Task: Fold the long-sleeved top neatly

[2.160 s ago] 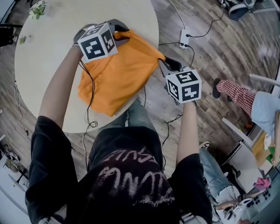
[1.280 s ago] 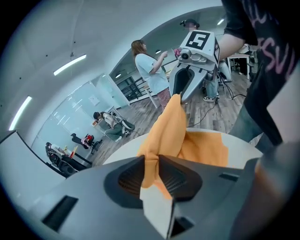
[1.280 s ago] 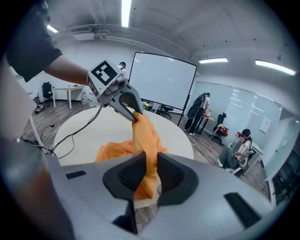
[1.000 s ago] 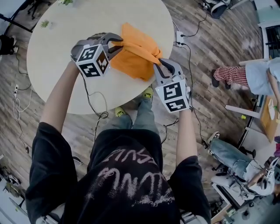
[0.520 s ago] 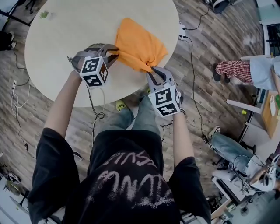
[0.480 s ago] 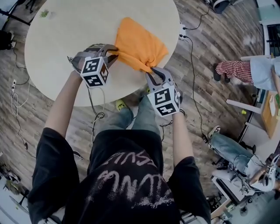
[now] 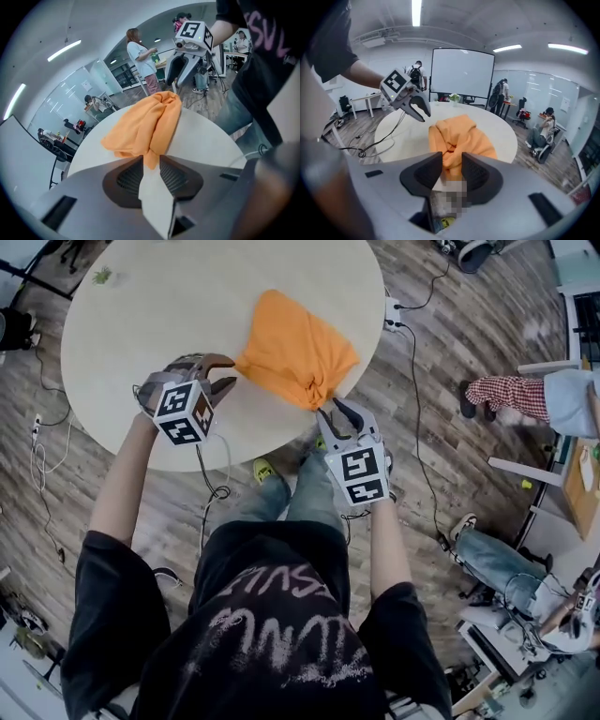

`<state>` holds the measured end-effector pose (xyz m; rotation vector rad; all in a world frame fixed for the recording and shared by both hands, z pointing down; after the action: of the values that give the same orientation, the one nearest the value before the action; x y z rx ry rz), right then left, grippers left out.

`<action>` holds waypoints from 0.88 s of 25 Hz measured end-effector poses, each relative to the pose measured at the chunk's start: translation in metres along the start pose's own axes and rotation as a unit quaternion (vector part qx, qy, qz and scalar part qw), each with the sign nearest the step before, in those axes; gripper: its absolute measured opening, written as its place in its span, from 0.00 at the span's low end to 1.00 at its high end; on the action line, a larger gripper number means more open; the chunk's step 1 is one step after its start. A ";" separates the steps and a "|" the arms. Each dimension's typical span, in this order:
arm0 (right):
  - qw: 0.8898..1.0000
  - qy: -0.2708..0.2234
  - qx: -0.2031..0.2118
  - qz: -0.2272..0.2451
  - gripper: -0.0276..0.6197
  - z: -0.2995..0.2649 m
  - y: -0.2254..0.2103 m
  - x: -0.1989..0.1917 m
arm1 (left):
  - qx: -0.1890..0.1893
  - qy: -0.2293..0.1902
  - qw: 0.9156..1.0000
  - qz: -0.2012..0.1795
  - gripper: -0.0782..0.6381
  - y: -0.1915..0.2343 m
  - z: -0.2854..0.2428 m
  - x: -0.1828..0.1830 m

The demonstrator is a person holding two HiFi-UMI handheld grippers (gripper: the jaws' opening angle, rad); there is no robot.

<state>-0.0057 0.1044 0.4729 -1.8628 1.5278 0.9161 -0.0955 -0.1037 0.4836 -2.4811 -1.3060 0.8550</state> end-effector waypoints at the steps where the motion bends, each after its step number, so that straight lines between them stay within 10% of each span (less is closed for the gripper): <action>1: 1.000 -0.002 -0.010 -0.010 0.25 -0.002 -0.008 0.005 | 0.009 -0.006 1.000 0.004 0.28 0.007 0.004 0.005; 11: 0.999 0.041 -0.031 0.002 0.09 -0.048 -0.012 0.012 | 0.004 0.015 0.995 -0.103 0.29 0.018 -0.056 0.072; 22: 1.000 0.018 -0.021 0.008 0.09 -0.022 -0.016 -0.012 | 0.048 -0.039 0.993 -0.101 0.15 0.007 -0.011 0.070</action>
<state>0.0118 0.0971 0.4959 -1.9095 1.5577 0.9340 -0.0539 -0.0506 0.4616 -2.2173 -1.4734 0.9483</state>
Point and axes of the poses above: the fingertips, and each gripper's own axes: z backward along the fingers, y to its left, x out of its top, the point moved 5 cm from there along z, backward along the fingers, and after that the axes turned 6 degrees about -z, right-handed, at the moved point
